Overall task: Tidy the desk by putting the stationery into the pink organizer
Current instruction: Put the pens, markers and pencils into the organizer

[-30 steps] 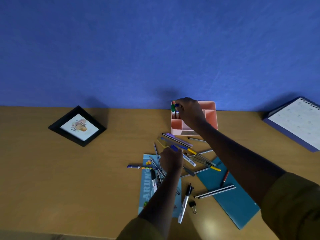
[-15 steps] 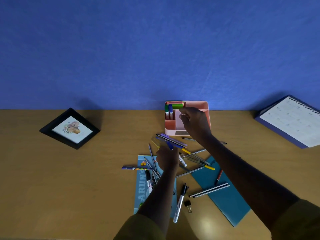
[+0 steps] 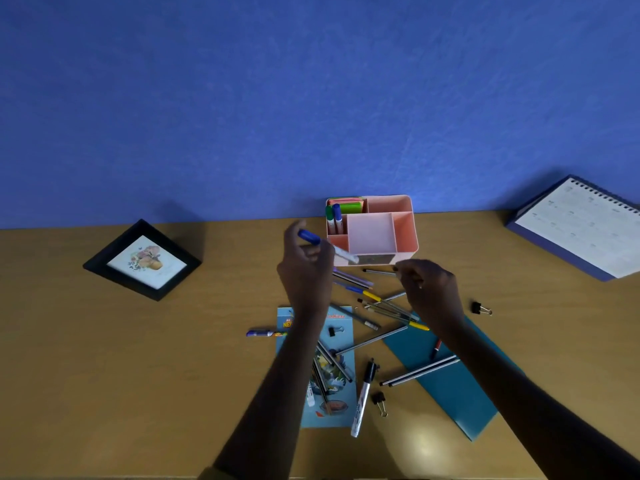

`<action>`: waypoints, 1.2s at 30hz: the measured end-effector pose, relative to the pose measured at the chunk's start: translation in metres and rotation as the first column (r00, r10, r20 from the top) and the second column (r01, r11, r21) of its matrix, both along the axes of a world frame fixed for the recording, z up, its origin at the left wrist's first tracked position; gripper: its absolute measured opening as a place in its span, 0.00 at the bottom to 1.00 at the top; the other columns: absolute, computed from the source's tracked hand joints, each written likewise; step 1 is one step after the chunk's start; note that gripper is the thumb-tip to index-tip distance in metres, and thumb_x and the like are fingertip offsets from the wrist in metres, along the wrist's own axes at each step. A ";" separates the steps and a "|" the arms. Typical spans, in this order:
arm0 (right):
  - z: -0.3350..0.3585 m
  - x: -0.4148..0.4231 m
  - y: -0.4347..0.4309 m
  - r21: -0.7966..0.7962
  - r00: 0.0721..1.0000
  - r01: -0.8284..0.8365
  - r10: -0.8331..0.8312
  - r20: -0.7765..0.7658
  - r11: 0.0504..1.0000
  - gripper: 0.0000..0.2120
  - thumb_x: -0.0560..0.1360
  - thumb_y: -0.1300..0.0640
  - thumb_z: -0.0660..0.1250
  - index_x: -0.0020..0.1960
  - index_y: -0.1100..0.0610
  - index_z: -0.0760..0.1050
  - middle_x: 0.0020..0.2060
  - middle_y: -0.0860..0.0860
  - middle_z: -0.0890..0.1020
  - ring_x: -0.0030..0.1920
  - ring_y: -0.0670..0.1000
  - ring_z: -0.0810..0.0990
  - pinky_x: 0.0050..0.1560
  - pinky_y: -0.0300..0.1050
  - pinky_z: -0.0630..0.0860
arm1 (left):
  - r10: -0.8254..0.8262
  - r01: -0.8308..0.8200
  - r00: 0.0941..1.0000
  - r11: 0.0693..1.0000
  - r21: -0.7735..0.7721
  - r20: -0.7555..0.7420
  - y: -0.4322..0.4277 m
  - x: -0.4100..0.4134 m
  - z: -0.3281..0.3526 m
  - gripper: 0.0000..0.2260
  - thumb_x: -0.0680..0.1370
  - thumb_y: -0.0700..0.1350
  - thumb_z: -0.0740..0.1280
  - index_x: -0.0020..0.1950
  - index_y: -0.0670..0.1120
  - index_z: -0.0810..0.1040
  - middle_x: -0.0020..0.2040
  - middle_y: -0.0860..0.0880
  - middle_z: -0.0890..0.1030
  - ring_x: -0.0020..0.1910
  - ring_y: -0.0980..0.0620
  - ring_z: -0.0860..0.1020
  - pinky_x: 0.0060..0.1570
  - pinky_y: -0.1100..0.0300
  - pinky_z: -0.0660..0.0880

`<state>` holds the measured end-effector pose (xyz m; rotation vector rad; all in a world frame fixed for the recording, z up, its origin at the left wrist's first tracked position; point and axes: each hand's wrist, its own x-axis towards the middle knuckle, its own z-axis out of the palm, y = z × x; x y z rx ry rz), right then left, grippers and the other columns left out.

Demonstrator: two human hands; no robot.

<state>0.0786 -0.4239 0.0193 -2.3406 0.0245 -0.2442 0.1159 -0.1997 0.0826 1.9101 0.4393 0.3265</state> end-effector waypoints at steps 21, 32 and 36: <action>-0.066 -0.112 0.193 -0.139 0.796 -0.540 0.450 -0.405 0.830 0.24 0.80 0.59 0.72 0.72 0.55 0.67 0.64 0.56 0.79 0.63 0.57 0.81 0.55 0.56 0.84 | -0.349 0.257 0.914 0.892 0.372 0.207 0.023 0.093 0.011 0.21 0.81 0.42 0.74 0.74 0.45 0.78 0.60 0.46 0.85 0.54 0.56 0.84 0.51 0.69 0.80; -0.062 -0.101 0.227 -0.240 0.816 -0.485 0.336 -0.471 0.841 0.31 0.74 0.63 0.77 0.71 0.59 0.65 0.57 0.61 0.80 0.54 0.61 0.84 0.45 0.57 0.86 | -0.404 0.345 0.912 0.844 0.410 0.064 0.020 0.095 -0.034 0.18 0.79 0.41 0.75 0.69 0.46 0.80 0.57 0.47 0.87 0.54 0.51 0.86 0.51 0.52 0.86; -0.058 -0.101 0.234 -0.262 0.809 -0.454 0.271 -0.522 0.852 0.30 0.74 0.61 0.78 0.69 0.58 0.65 0.51 0.60 0.81 0.47 0.58 0.84 0.38 0.54 0.85 | -0.370 0.334 0.929 0.841 0.424 0.002 0.018 0.095 -0.045 0.22 0.79 0.44 0.77 0.71 0.46 0.77 0.59 0.46 0.87 0.56 0.49 0.87 0.50 0.50 0.86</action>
